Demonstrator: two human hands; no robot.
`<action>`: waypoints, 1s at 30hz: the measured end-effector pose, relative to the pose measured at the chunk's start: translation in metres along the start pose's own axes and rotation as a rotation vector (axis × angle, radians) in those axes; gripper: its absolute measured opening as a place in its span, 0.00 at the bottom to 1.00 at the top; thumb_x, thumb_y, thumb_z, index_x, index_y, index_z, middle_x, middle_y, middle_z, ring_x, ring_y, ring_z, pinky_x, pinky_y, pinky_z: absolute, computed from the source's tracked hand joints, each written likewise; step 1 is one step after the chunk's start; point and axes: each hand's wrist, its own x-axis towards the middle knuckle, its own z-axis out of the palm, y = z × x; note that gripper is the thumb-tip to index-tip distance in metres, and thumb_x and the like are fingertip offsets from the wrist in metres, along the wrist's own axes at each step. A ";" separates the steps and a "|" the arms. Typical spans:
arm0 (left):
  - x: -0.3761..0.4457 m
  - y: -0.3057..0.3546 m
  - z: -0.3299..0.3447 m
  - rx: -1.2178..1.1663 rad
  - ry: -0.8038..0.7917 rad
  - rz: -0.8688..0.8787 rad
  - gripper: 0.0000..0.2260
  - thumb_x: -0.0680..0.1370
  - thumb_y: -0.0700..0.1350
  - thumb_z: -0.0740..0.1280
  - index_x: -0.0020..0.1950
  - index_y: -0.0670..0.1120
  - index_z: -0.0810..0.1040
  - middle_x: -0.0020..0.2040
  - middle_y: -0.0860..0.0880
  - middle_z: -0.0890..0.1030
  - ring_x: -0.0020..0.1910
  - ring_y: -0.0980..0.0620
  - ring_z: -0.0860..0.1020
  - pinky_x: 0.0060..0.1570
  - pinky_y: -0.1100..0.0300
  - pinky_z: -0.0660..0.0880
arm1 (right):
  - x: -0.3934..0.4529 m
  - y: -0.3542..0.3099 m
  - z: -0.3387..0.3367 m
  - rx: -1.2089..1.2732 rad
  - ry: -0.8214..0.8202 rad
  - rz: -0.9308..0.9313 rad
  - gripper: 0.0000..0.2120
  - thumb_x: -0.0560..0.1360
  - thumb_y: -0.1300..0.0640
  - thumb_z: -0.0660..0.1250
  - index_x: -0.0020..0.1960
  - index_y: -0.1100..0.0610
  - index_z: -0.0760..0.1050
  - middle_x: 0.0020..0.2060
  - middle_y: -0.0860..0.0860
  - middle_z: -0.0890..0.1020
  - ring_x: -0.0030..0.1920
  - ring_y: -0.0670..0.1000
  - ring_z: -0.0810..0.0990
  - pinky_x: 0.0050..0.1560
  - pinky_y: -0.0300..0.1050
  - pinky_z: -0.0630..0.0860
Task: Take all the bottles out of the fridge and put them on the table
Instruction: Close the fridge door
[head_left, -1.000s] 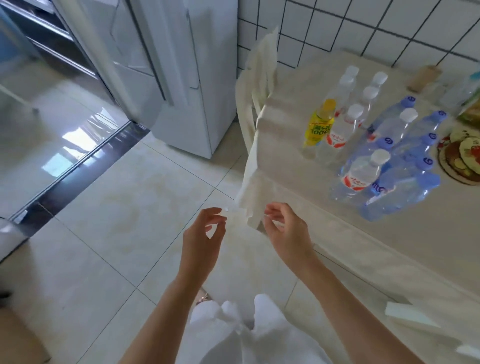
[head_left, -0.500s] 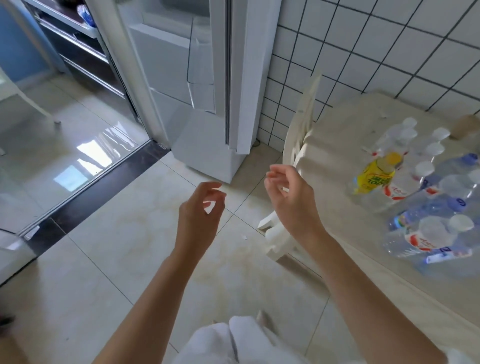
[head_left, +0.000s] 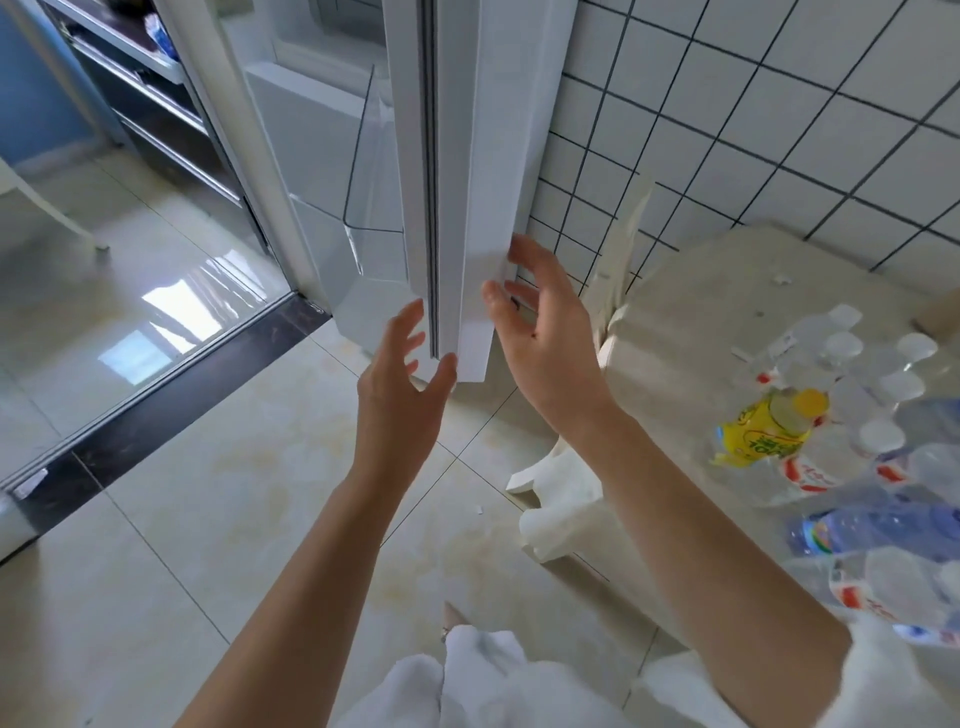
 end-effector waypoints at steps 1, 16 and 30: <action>0.002 -0.001 0.001 -0.007 0.000 -0.003 0.25 0.77 0.43 0.70 0.72 0.50 0.68 0.61 0.60 0.73 0.61 0.58 0.75 0.56 0.70 0.72 | 0.002 0.001 0.001 0.015 0.007 -0.013 0.21 0.79 0.55 0.64 0.70 0.58 0.67 0.65 0.54 0.75 0.61 0.51 0.79 0.56 0.44 0.80; 0.057 -0.021 -0.059 -0.254 -0.083 -0.014 0.26 0.76 0.55 0.65 0.74 0.54 0.67 0.59 0.75 0.73 0.63 0.66 0.74 0.56 0.69 0.73 | 0.021 -0.023 0.068 0.128 0.064 -0.072 0.28 0.73 0.50 0.67 0.69 0.61 0.66 0.64 0.57 0.75 0.65 0.54 0.75 0.58 0.34 0.77; 0.159 -0.109 -0.205 -0.395 -0.238 -0.013 0.19 0.81 0.44 0.64 0.72 0.48 0.71 0.65 0.54 0.78 0.63 0.58 0.76 0.54 0.70 0.74 | 0.065 -0.096 0.246 0.121 0.240 -0.012 0.33 0.71 0.57 0.74 0.71 0.60 0.63 0.66 0.56 0.71 0.64 0.52 0.73 0.52 0.24 0.73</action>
